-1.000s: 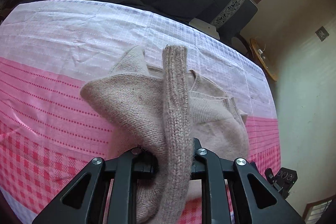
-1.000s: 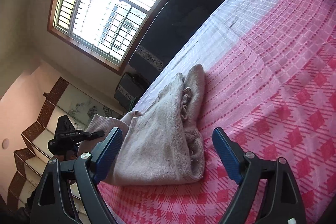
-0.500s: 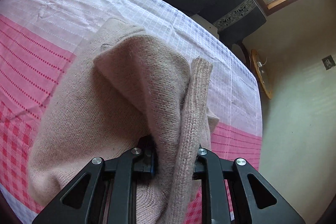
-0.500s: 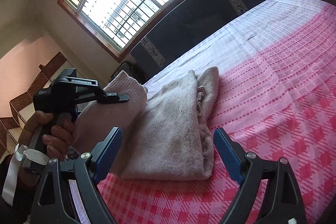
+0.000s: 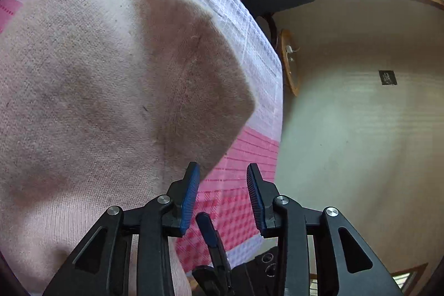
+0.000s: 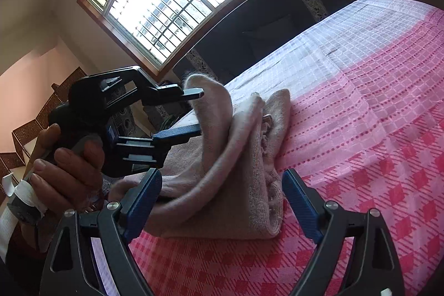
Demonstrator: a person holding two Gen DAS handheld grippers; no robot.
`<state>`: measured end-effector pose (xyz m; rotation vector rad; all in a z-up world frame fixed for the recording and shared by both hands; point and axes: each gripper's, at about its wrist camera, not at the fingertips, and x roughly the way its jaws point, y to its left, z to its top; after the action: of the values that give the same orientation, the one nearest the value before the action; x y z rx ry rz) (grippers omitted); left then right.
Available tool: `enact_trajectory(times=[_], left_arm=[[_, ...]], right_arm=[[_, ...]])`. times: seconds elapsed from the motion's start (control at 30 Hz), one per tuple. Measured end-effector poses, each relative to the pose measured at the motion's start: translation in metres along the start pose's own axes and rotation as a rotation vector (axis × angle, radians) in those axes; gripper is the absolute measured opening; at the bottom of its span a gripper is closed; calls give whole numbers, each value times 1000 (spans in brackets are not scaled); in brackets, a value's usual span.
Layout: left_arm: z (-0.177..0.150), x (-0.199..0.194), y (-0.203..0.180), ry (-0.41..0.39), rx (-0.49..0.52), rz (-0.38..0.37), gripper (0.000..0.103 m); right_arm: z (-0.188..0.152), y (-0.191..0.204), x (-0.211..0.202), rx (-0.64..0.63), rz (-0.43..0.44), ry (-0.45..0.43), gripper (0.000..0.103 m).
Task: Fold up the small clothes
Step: 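Open the left gripper and withdraw it from the folded edge, then grasp the opposite side edge of the sweater with the right gripper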
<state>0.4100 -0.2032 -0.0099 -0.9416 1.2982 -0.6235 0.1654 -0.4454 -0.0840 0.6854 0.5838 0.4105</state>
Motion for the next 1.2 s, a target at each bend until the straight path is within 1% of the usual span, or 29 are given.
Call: enact_trajectory(times=[0.03, 0.07, 0.13, 0.17, 0.23, 0.3, 0.33, 0.4, 0.47, 0.5, 0.53, 0.6, 0.67, 0.7, 0.73, 0.8, 0.87, 0.9, 0.97, 1.07, 1.13, 1.17, 1.2], left_arm=[[-1, -7, -5, -4, 36, -46, 37], [-4, -16, -11, -23, 79, -64, 38], [-10, -41, -17, -86, 205, -41, 38], [-16, -52, -17, -119, 267, -16, 39], [-30, -73, -12, -185, 393, 85, 39], [-49, -92, 1, -260, 518, 173, 39], [-57, -99, 10, -295, 563, 205, 39], [-68, -110, 32, -329, 612, 238, 39], [-76, -117, 53, -353, 603, 244, 39], [-78, -121, 63, -368, 590, 228, 39], [-80, -125, 73, -372, 578, 208, 39], [-78, -121, 85, -353, 558, 210, 39], [-79, -119, 94, -346, 550, 195, 39], [-82, -120, 97, -349, 551, 191, 39], [-82, -119, 98, -349, 557, 192, 39], [-85, -119, 98, -348, 579, 199, 39], [-86, -118, 99, -347, 587, 192, 40], [-86, -118, 100, -345, 585, 185, 40], [-84, -117, 103, -341, 578, 172, 41], [-81, -118, 110, -341, 562, 148, 41], [-81, -119, 115, -342, 559, 135, 41], [-81, -120, 116, -344, 561, 132, 41], [-82, -120, 117, -349, 565, 133, 41]], right_arm=[[0, 0, 0, 0, 1, -1, 87], [0, -1, -1, 2, 4, -1, 87], [0, -2, -3, 11, 17, -6, 87], [0, -4, -5, 20, 31, -11, 87], [1, -10, -8, 61, 87, -4, 87], [-2, -12, -15, 103, 143, 11, 83], [-2, -12, -21, 121, 183, 8, 81], [0, -10, -32, 170, 262, 10, 79], [7, -6, -29, 192, 300, 76, 79], [11, -3, -25, 191, 292, 103, 79], [15, -1, -19, 186, 262, 129, 79], [23, 1, -5, 181, 199, 190, 79], [28, 2, 11, 192, 194, 231, 79], [30, 2, 17, 197, 196, 241, 79], [32, 3, 24, 197, 172, 252, 79], [37, 4, 37, 187, 94, 269, 79], [41, 6, 47, 175, 39, 271, 79], [42, 6, 50, 180, 36, 268, 79], [44, 6, 59, 208, 80, 281, 79], [46, 9, 73, 196, 48, 302, 79], [48, 8, 81, 188, 5, 313, 77], [50, 7, 85, 186, 6, 309, 73], [51, 7, 88, 187, 10, 308, 59]])
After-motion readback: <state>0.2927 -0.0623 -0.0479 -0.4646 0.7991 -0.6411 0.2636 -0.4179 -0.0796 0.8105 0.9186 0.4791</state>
